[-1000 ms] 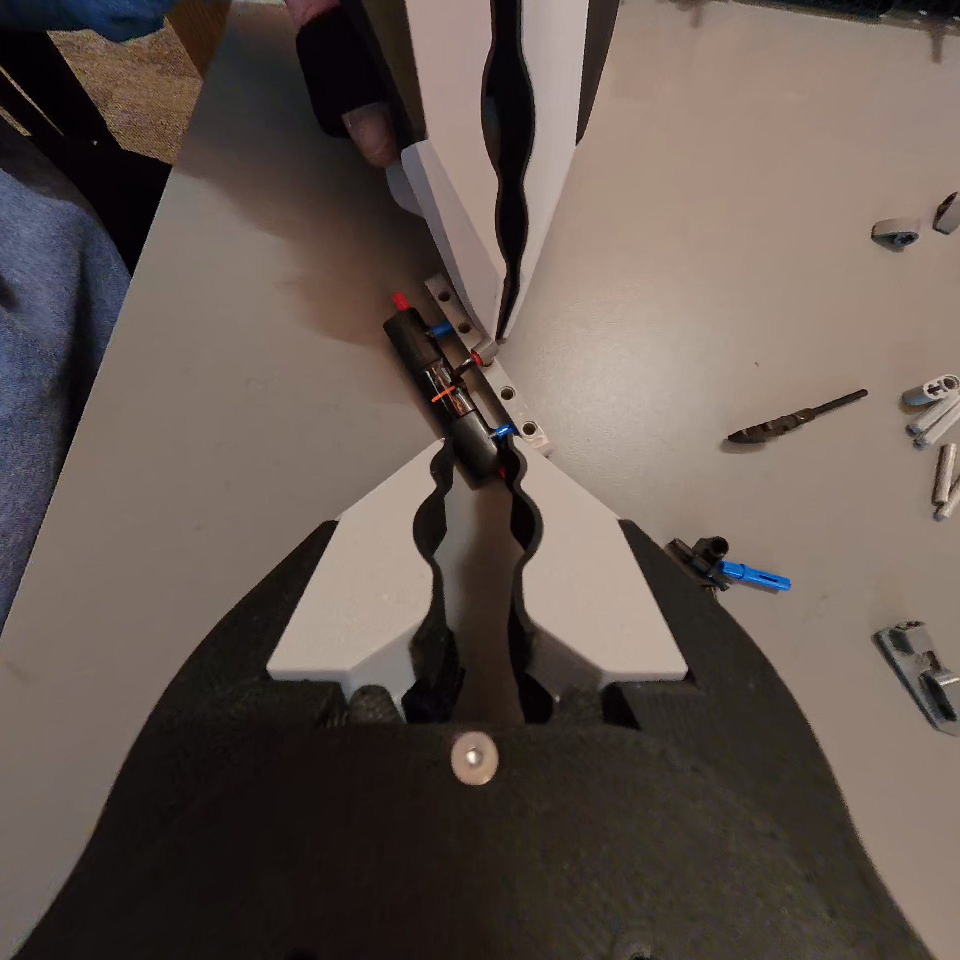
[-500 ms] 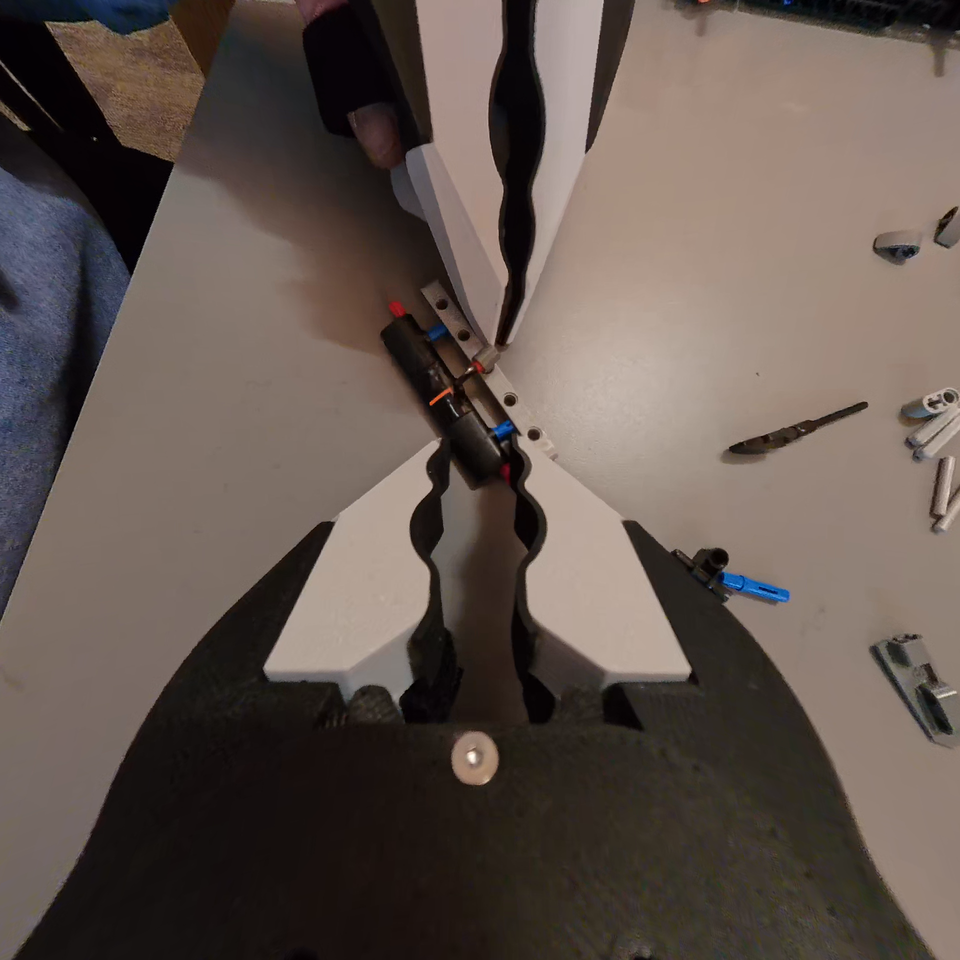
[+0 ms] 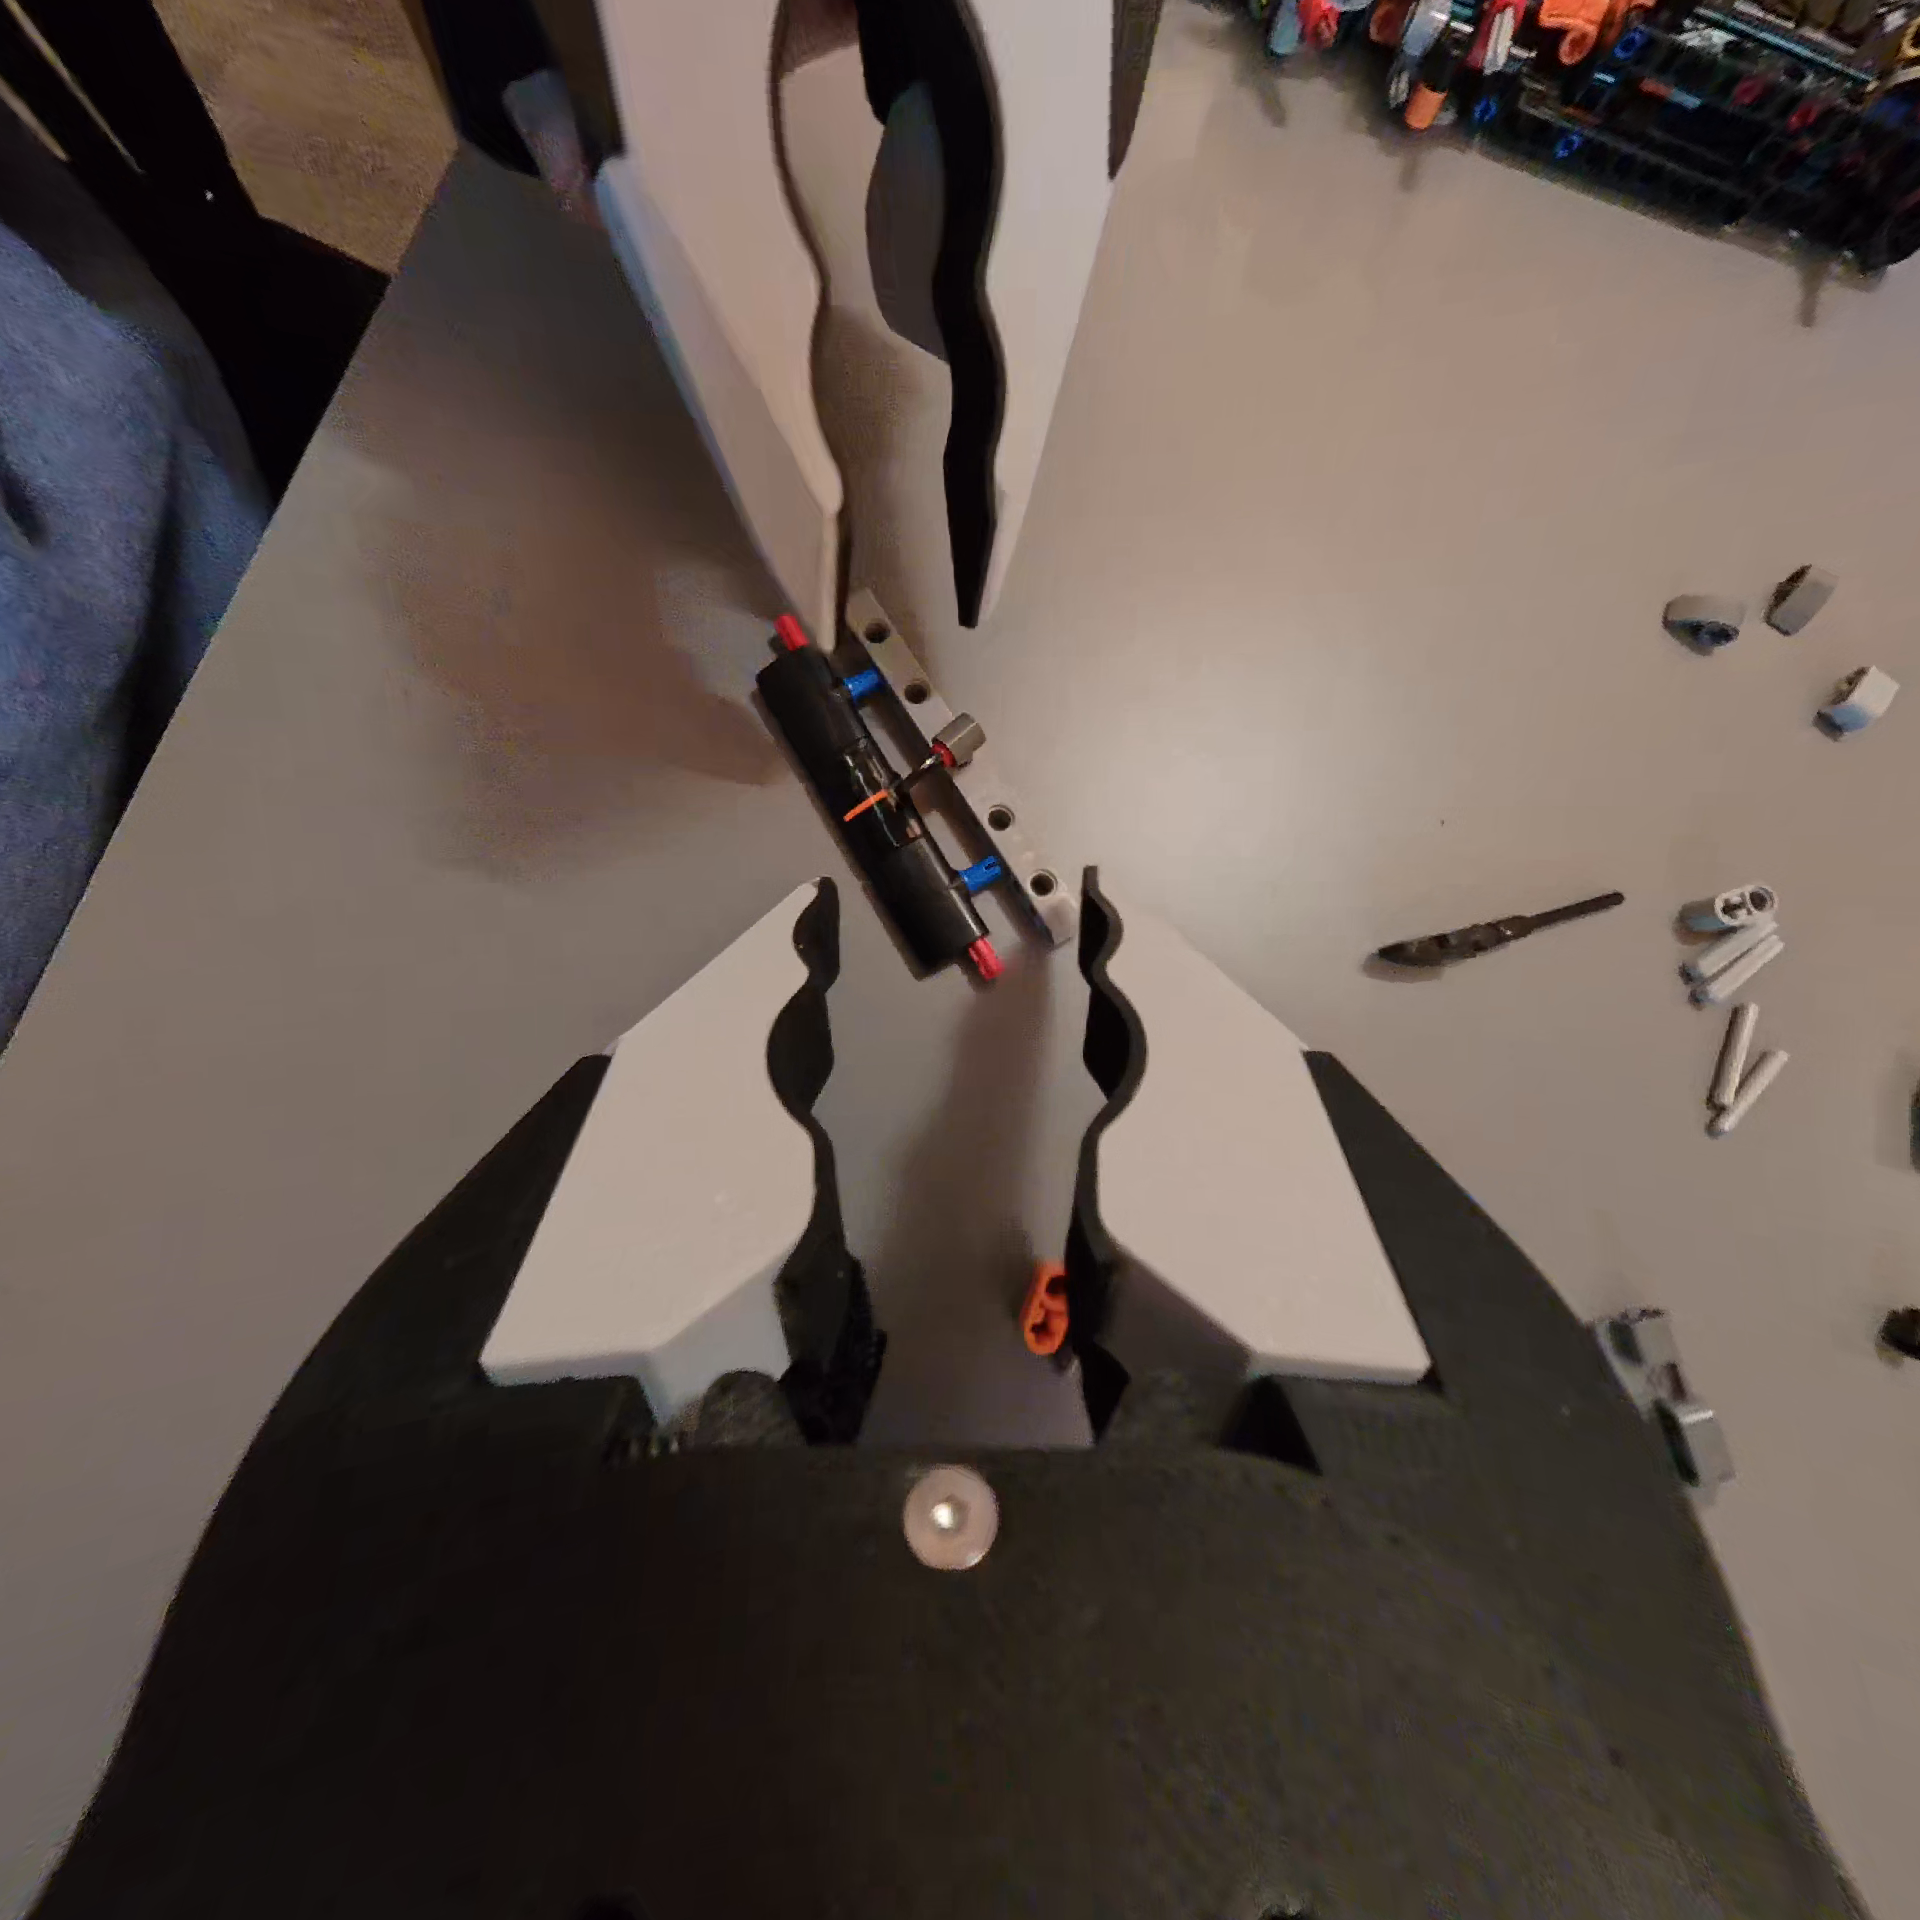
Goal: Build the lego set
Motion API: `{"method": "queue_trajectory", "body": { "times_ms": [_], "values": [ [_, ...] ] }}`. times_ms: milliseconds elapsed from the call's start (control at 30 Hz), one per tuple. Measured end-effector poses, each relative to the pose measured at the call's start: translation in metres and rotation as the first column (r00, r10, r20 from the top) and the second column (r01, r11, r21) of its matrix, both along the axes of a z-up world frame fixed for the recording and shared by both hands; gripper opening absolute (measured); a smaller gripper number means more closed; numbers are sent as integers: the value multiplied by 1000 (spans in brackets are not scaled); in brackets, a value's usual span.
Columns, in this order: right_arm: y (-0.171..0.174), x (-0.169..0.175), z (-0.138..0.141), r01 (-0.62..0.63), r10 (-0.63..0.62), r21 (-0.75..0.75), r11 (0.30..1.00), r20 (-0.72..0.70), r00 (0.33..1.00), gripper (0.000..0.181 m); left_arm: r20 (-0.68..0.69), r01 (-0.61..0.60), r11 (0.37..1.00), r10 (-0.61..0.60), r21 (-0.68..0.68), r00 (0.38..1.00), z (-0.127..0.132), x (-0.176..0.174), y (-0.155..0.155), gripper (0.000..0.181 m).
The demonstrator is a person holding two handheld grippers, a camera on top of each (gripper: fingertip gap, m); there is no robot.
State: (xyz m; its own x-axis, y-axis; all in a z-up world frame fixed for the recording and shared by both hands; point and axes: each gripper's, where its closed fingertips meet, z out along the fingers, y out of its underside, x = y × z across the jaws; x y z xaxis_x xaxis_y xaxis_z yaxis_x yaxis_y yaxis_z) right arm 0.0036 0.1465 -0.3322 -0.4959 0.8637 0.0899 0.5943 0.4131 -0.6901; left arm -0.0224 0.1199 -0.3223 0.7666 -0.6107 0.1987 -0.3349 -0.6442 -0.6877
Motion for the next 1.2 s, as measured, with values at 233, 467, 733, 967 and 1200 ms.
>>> {"method": "queue_trajectory", "body": {
  "times_ms": [233, 467, 733, 967, 1200],
  "values": [
    [3, -6, -9, -67, 66, 4, 998, 57, 996, 38, -113, -34, 999, 36, 14, 993, -19, 5, -6, 30],
    [2, -5, -11, -68, 71, -49, 996, 71, 995, 26, -154, -36, 998, 42, 46, 987, -22, 7, -2, 23],
    [5, -1, -5, -39, 40, -29, 999, 41, 998, 37, -159, -58, 996, 67, 62, 985, -19, 3, -4, 28],
    [-2, 4, -3, -49, 49, 9, 999, 25, 998, 27, -206, -40, 994, 61, 104, 977, -19, 3, -7, 24],
    [2, 7, 8, -19, 19, -36, 999, 9, 1000, 28, -209, -64, 987, 94, 146, 973, -9, -5, -13, 27]
  ]
}}
